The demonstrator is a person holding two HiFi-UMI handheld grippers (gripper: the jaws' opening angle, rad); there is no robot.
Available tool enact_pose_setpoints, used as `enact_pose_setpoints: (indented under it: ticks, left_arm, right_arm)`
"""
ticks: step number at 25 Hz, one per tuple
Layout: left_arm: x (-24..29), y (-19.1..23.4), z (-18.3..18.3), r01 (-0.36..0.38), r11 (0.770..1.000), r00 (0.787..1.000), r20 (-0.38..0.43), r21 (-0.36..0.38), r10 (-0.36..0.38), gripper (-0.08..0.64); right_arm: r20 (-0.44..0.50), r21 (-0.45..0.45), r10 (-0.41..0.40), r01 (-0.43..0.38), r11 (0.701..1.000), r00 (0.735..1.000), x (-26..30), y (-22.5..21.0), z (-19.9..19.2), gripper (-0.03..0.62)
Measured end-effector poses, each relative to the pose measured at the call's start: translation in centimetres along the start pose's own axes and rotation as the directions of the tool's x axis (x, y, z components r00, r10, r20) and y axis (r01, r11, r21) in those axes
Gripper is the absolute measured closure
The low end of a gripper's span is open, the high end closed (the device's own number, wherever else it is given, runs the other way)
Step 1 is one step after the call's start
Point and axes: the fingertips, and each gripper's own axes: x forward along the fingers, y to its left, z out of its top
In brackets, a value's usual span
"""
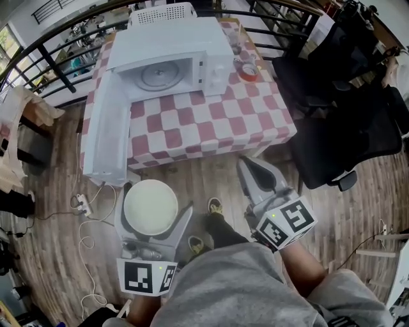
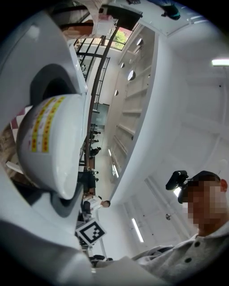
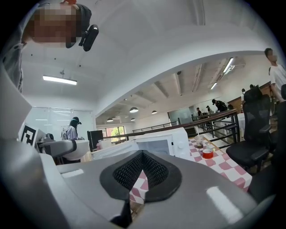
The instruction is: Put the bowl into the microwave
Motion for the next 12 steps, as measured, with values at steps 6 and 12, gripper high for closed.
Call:
enact_pose_setpoints:
  ticks: [6, 12]
  left_arm:
    - [4.6, 0.6, -0.7, -0.002, 1.000, 1.000, -0.016, -0.005, 0.002, 0.018]
    - [7.8, 1.6, -0.9, -0.023, 1.000, 0.999, -0.031, 0.008, 0.023, 0.018]
  right_arm:
    - [-0.019, 0.010, -0.001, 0.002, 1.000, 1.000, 2.9, -3.6, 0.2, 0.592]
    - [-0.024, 0.015, 0.029, -0.028, 0.999, 0.999, 6.3, -5.6, 0.8, 0.592]
